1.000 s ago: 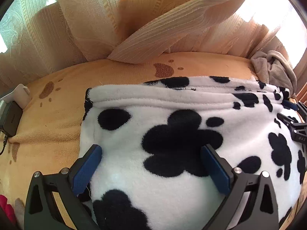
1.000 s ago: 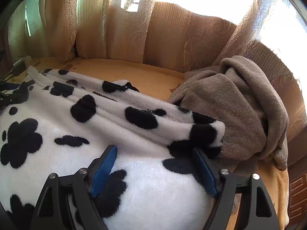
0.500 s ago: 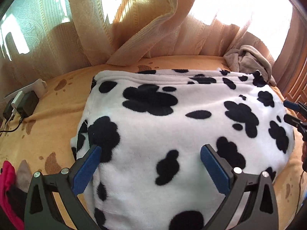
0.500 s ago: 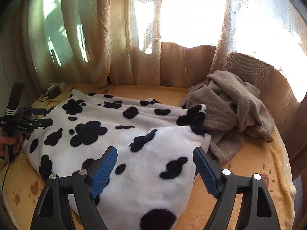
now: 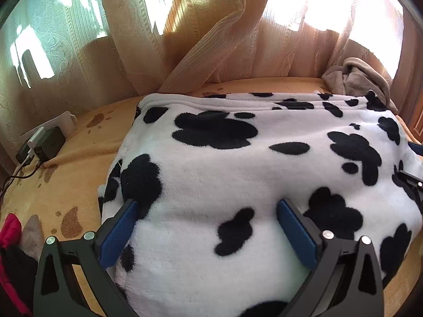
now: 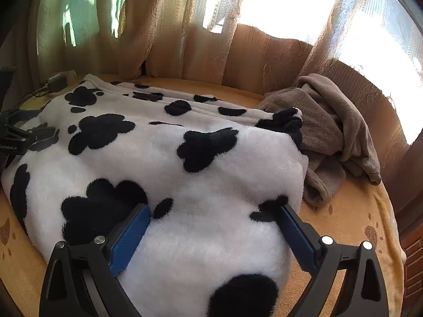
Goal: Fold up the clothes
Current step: 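Smooth the folded blanket top with both open grippers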
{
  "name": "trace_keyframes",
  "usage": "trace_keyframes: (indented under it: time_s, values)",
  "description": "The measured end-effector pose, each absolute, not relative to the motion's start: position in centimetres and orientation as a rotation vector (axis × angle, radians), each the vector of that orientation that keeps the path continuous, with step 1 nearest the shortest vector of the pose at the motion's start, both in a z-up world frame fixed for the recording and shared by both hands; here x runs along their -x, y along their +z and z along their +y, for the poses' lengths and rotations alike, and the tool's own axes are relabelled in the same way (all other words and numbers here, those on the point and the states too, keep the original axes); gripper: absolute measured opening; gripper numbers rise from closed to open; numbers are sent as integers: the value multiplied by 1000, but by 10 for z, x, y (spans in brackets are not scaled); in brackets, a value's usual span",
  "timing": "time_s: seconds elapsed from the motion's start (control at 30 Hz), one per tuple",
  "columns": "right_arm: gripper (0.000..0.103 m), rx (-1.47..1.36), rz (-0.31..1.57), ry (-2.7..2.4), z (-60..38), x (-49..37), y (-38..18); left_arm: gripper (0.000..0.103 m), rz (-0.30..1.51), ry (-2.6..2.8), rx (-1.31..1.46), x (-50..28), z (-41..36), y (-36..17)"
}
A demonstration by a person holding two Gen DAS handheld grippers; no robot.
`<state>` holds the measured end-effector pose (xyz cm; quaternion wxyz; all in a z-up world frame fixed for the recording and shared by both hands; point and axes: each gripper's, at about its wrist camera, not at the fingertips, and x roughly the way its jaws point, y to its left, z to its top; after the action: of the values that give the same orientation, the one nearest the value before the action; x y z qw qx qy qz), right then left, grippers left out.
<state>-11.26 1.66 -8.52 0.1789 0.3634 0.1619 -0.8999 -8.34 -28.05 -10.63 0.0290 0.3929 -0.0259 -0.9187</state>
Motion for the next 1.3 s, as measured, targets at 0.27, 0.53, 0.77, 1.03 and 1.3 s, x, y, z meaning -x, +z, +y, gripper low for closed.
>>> trace_keyframes:
  time_s: [0.27, 0.53, 0.77, 1.03, 1.3]
  values:
    - [100, -1016, 410, -2593, 18, 104, -73, 103, 36, -2774, -1252, 78, -281, -89]
    - [100, -928, 217, -2637, 20, 58, -32, 103, 145, -2832, -1152, 23, -262, -70]
    - [100, -980, 205, -2638, 8, 51, -55, 103, 101, -2840, -1208, 9, -240, -85]
    - [103, -1051, 476, -2632, -9, 52, -89, 103, 15, -2783, -1280, 16, -238, -110]
    - [103, -1054, 472, -2631, -6, 53, -89, 103, -11, -2777, -1251, 16, -236, -113]
